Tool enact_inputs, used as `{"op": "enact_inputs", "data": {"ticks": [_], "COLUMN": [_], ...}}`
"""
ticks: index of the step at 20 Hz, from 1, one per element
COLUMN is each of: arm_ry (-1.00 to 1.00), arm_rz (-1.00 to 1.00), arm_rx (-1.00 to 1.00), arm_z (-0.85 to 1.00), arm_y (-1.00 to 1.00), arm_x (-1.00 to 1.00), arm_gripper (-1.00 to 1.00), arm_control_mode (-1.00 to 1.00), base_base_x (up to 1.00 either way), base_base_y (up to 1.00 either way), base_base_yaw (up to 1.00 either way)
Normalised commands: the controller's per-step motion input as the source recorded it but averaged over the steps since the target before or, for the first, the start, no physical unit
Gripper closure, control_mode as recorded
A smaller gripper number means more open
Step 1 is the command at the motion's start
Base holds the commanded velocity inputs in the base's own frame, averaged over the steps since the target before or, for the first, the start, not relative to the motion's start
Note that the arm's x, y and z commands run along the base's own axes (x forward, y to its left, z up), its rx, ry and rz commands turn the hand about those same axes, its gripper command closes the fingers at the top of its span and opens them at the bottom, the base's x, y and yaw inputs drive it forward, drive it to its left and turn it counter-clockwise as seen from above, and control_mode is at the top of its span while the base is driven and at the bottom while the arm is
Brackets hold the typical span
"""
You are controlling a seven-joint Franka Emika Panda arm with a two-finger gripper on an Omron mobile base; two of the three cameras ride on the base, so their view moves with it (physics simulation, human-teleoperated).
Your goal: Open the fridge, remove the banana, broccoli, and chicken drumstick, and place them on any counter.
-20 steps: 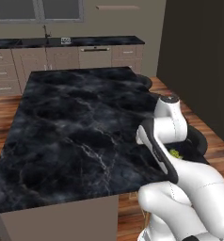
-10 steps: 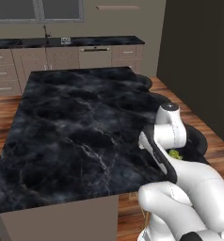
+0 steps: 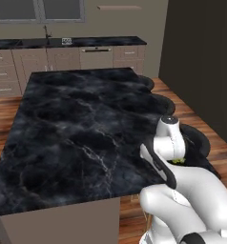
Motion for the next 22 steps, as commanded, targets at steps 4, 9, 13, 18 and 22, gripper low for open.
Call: {"op": "enact_inputs", "data": {"ticks": [4, 9, 13, 18, 22], "arm_ry": [0.00, 0.00, -0.01, -0.09, -0.19], "arm_rz": [-0.02, 0.00, 0.00, 0.00, 0.03], "arm_rx": [0.00, 0.00, 0.00, 0.00, 0.00], "arm_z": [-0.20, -0.09, -0.13, -0.03, 0.44], "arm_y": [-0.01, 0.00, 0.00, 0.00, 0.00], "arm_x": [0.01, 0.00, 0.09, 0.04, -0.01], "arm_gripper": [1.00, -1.00, -1.00, -1.00, -1.00], "arm_control_mode": [-1.00, -1.00, -1.00, -1.00, -1.00], "base_base_x": [0.00, 0.00, 0.00, 0.00, 0.00], "base_base_y": [0.00, 0.00, 0.00, 0.00, 0.00], "base_base_yaw": [0.00, 0.00, 0.00, 0.00, 0.00]}}
